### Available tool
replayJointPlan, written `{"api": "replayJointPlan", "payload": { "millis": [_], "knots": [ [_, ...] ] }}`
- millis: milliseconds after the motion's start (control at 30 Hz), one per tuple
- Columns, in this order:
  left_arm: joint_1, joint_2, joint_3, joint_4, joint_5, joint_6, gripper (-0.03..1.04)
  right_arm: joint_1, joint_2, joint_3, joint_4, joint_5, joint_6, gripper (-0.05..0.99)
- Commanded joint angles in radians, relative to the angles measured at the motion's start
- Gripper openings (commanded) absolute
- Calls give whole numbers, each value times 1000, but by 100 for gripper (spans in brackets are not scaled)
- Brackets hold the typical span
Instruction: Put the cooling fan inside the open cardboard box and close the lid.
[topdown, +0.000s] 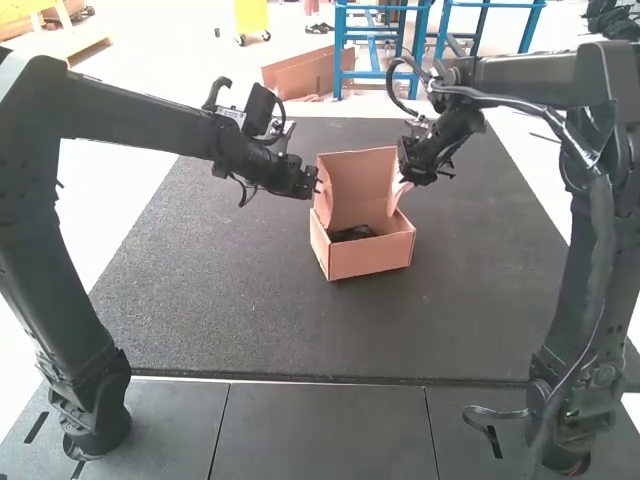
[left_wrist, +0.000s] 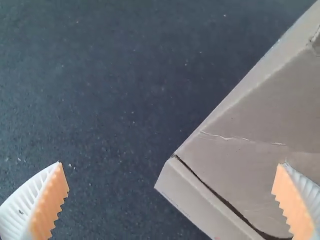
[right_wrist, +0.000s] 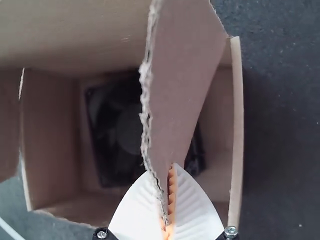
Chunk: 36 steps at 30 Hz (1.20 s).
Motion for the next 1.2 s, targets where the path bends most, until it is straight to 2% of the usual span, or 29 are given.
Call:
{"api": "replayJointPlan", "payload": {
  "millis": [0,233,767,900,1000,1167],
  "knots": [
    [-15,-15,14,0,17,5,97,-17,-59,65,8,18,-23,-1],
    [-15,-18,14,-3,17,7,97,-15,-59,74,-6,19,-27,-1],
    [-14,-51,-56,-1,15,8,97,-8,-59,-38,-44,11,-58,-1],
    [-15,-58,-78,-4,15,11,97,-8,-59,-67,-44,18,-81,-1],
    [-15,-61,-90,-9,15,14,97,-6,-60,-89,-42,42,-104,-1],
    [-14,-70,-102,5,15,10,97,-5,-60,-103,-50,44,-110,-1]
  ]
}}
